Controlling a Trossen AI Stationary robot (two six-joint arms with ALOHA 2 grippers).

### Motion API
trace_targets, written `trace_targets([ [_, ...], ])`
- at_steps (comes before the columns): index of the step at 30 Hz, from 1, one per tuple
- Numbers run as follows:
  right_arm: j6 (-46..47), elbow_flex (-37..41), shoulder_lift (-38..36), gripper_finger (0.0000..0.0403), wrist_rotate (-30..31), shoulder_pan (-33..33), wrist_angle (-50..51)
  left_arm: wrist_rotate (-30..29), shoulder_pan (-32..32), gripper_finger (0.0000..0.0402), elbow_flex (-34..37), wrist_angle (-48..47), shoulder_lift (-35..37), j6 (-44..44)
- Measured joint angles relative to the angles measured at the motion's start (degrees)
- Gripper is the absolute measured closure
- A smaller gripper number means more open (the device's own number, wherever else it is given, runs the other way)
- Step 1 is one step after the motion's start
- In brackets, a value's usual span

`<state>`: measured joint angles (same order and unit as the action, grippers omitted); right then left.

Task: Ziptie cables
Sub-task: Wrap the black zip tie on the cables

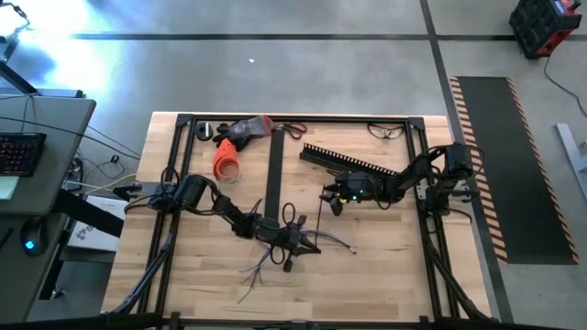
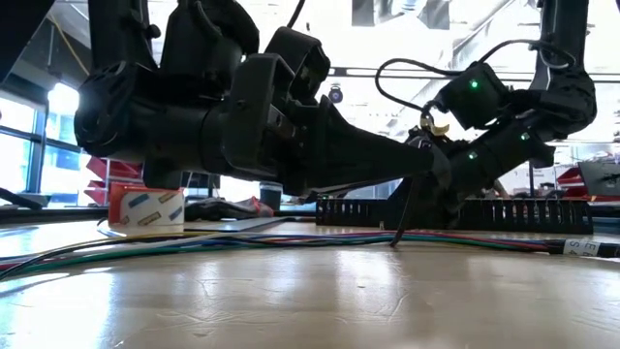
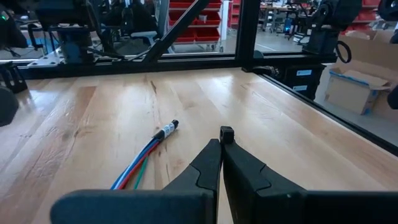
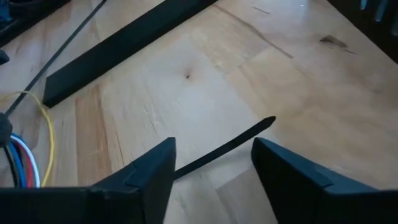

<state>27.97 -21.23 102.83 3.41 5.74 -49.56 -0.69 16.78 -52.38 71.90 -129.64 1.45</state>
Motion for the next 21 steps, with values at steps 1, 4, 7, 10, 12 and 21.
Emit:
trace_targets([
  [1,-0.02,0.0,0.02,0.0215,0.04,0.0,-0.01,0.0,0.0,0.0402,0.0,0.0,0.0,0.0],
  [4,-1.18,-0.24,0.04,0.0245,0.47,-0.07,0.24,0.0,0.0,0.0402,0.0,0.04,0.0,-0.02],
  [7,-2.26,-1.14,0.07,0.0272,0.51,-0.09,1.2,0.0,0.0,0.0402,0.0,0.0,0.0,0.32],
  [10,-2.89,-1.89,0.09,0.0297,0.51,-0.11,1.88,0.0,0.0,0.0402,0.0,0.02,0.0,0.44],
  [12,-2.97,-2.05,0.09,0.0316,0.53,-0.11,3.22,0.0,0.0,0.0402,0.0,0.0,0.0,0.44],
  [21,-6.42,-2.16,7.62,0.0398,4.47,-2.35,-6.62,-0.02,0.0,0.0402,0.0,-0.01,0.0,0.46],
])
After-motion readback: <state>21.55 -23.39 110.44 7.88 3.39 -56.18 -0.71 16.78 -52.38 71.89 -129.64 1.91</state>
